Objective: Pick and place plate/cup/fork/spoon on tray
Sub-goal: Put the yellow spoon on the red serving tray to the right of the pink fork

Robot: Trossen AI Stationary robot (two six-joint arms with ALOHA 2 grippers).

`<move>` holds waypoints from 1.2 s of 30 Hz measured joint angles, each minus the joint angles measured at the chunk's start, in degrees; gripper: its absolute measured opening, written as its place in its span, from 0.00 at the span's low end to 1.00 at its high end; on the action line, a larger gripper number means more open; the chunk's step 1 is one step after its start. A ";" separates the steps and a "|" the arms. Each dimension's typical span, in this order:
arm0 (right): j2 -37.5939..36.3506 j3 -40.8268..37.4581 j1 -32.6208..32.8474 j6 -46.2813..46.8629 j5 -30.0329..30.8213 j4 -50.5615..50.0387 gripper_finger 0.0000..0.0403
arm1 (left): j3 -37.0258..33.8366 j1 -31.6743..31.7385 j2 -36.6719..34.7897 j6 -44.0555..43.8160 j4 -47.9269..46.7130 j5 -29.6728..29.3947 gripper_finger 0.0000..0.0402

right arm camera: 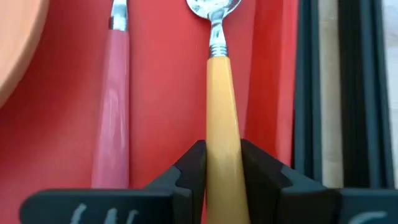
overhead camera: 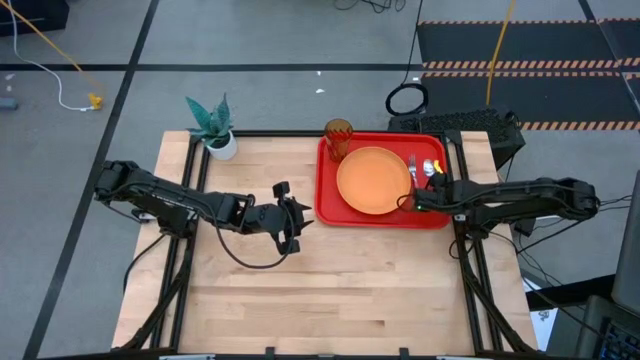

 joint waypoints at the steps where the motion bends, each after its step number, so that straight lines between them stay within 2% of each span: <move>1: 0.00 -0.39 -0.01 -0.26 -0.13 0.82 0.18 | 0.00 0.00 0.00 0.02 0.00 0.00 0.41; 15: 0.00 -3.26 -0.17 -1.66 -1.05 4.82 0.19 | 0.00 0.04 0.00 0.04 0.00 0.07 0.41; 29: 0.00 -3.46 -1.00 -2.05 1.81 6.54 0.36 | 0.00 0.04 0.00 0.07 0.04 0.09 0.41; 36: 0.00 -3.46 -1.00 -2.77 1.97 7.61 0.33 | 0.00 0.04 0.00 0.07 0.10 0.09 0.41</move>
